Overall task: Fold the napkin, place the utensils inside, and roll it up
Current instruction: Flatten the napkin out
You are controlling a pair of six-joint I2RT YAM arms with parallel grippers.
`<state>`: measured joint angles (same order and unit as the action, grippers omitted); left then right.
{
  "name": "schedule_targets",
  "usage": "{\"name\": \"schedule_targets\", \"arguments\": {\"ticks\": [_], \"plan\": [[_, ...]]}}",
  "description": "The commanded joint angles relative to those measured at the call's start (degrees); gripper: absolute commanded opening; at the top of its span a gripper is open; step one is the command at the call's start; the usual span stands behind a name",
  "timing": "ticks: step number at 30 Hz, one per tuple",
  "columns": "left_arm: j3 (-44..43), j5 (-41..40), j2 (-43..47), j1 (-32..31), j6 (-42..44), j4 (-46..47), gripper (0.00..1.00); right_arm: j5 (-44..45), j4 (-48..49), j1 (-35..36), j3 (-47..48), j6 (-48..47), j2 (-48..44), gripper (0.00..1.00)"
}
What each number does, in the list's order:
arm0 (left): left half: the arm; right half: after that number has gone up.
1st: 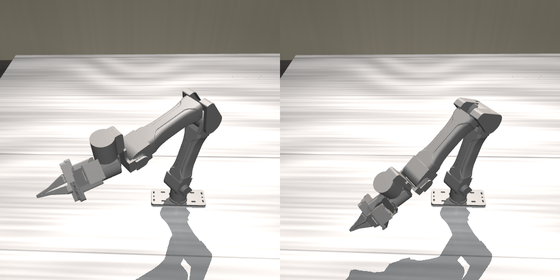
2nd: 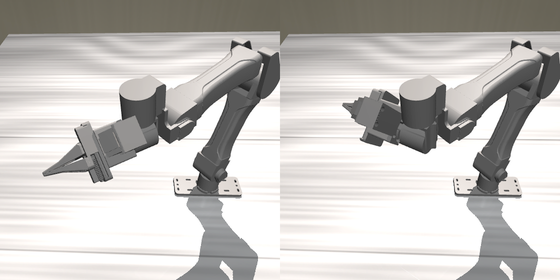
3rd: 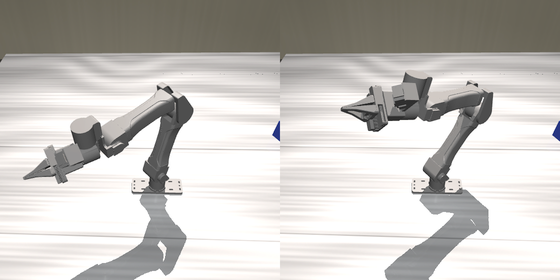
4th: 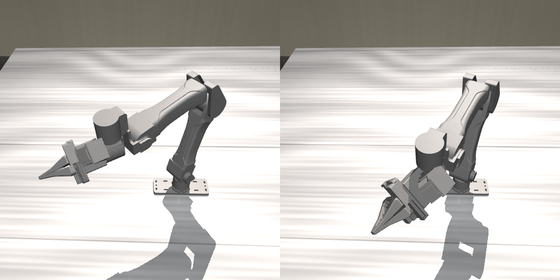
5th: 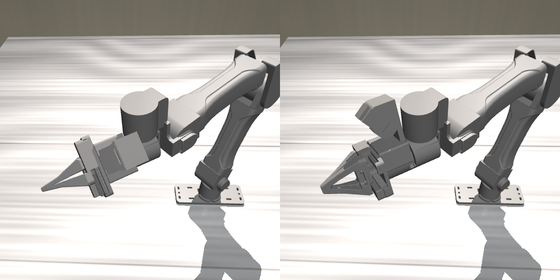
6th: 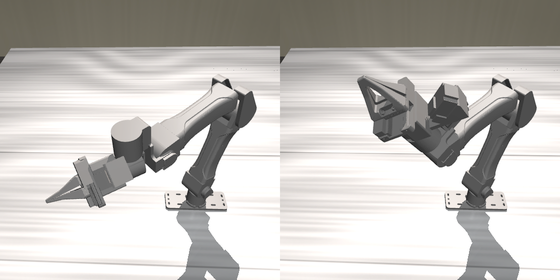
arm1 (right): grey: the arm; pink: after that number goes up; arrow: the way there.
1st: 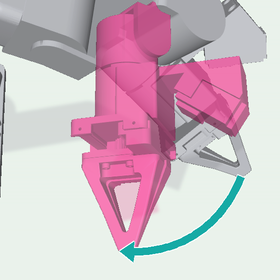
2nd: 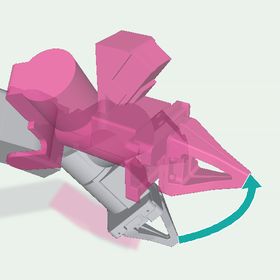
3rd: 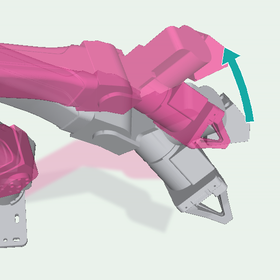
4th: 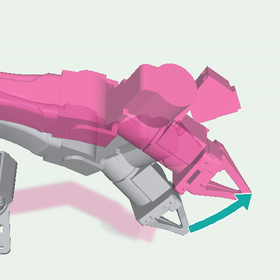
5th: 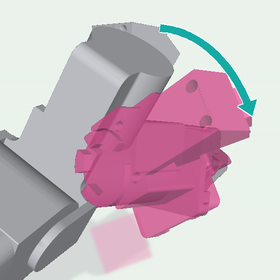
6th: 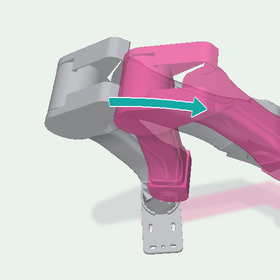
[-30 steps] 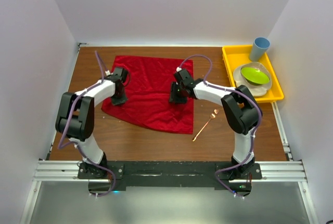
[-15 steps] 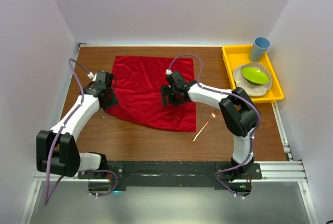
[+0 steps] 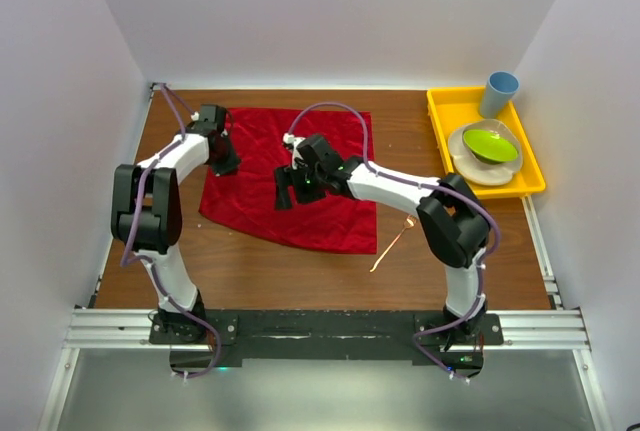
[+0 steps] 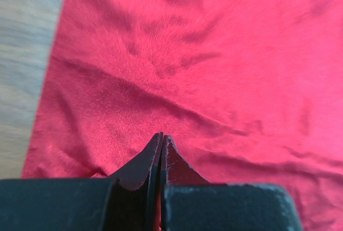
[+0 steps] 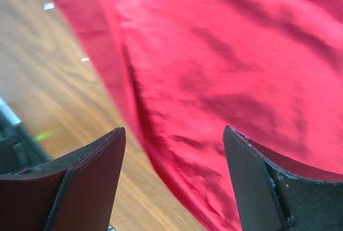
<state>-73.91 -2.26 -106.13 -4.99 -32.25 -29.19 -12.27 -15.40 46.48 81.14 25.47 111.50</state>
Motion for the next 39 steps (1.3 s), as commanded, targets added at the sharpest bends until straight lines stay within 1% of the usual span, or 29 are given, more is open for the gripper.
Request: {"name": "schedule_targets", "arguments": {"ticks": [1,3,7,13,14,16,20,21,24,26,34,37,39], "plan": [[-1.8,2.0,-0.7,0.5,0.8,2.7,0.01,-11.5,7.4,0.8,2.1,2.2,4.0,0.77],[-1.3,2.0,-1.1,0.6,0.3,3.3,0.01,-12.5,7.7,1.6,3.1,2.3,6.4,0.76],[-0.2,2.0,-1.7,0.6,-0.2,3.6,0.0,-13.3,9.0,2.7,4.3,3.1,9.0,0.72],[1.0,1.6,-1.9,0.7,-1.5,3.9,0.0,-15.4,12.4,3.4,3.8,5.5,11.3,0.63],[1.0,1.5,-2.0,0.6,-1.7,3.8,0.0,-15.6,12.8,3.4,3.8,5.6,11.4,0.6],[1.0,1.5,-2.2,0.7,-1.8,3.8,0.0,-14.8,13.0,3.7,3.2,5.7,10.9,0.57],[1.0,1.1,-2.6,0.7,-1.9,3.6,0.0,-16.0,13.9,3.8,3.1,6.4,10.7,0.55],[1.2,1.1,-2.8,0.7,-1.9,3.5,0.0,-16.5,14.0,3.9,3.7,7.0,11.2,0.53],[1.8,1.4,-2.5,0.7,-2.4,3.9,0.0,-18.0,15.1,4.1,3.9,8.9,12.7,0.52],[1.9,1.3,-2.4,0.7,-2.4,3.9,0.0,-18.8,17.8,4.3,3.9,9.7,14.0,0.52],[2.4,1.0,-1.9,0.7,-2.7,3.8,0.0,-20.0,19.0,5.2,7.2,10.1,17.6,0.52],[3.0,1.2,-1.9,0.7,-3.3,4.2,0.0,-21.4,21.2,5.5,7.4,11.3,18.0,0.49],[3.5,1.0,-1.7,0.7,-3.3,4.3,0.0,-21.9,22.3,5.6,7.2,12.2,18.1,0.43]]}}
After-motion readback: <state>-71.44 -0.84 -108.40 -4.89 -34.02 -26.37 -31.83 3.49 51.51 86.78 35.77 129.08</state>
